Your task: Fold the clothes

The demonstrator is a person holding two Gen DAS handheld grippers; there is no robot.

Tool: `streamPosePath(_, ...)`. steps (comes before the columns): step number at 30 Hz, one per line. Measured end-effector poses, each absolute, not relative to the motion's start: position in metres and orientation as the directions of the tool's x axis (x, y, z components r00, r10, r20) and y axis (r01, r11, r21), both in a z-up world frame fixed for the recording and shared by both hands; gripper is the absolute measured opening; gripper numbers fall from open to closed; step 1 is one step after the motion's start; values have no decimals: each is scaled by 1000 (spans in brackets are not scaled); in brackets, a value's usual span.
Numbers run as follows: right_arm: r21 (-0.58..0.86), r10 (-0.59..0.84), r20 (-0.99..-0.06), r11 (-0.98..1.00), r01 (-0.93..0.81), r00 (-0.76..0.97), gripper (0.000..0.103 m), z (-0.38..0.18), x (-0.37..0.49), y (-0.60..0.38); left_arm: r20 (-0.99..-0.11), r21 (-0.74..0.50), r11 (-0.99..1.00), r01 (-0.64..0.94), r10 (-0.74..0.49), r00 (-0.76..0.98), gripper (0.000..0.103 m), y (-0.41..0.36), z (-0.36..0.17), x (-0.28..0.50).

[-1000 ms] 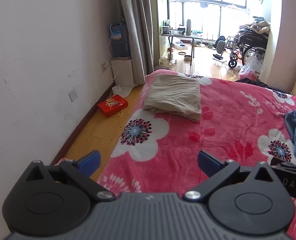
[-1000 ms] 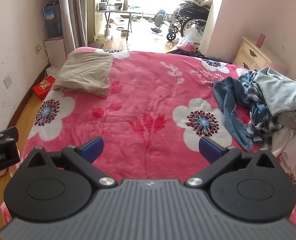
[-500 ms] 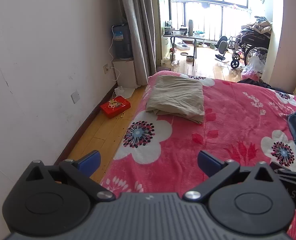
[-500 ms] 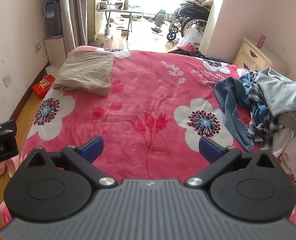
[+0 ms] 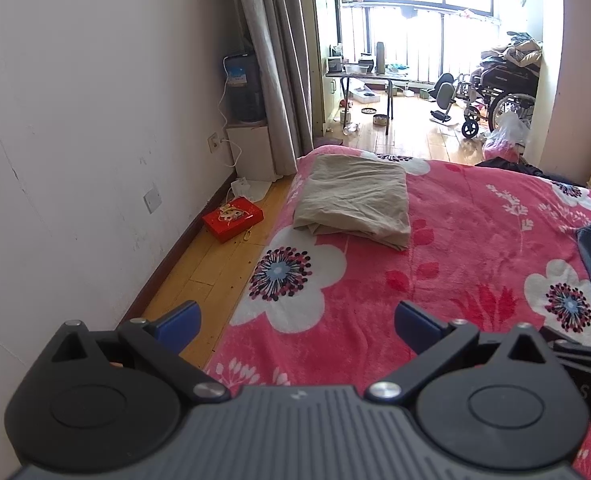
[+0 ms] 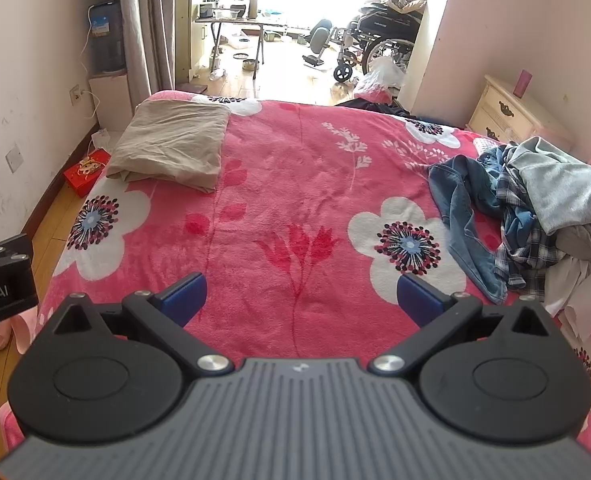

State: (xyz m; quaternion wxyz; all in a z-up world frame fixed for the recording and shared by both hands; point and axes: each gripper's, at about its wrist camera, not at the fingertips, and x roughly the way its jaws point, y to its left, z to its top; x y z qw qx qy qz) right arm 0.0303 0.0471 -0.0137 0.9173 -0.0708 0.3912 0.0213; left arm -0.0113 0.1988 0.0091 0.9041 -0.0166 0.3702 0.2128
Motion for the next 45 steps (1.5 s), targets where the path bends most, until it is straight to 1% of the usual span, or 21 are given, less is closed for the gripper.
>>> streamPosePath(24, -117, -20, -725, 989, -94, 689, 102, -17, 29, 50, -685, 137, 912, -387, 370, 628, 103, 199, 7, -11)
streamPosePath(45, -122, -21, -721, 988, -97, 692, 102, -17, 28, 53, -691, 122, 918, -378, 352, 631, 103, 199, 9, -10)
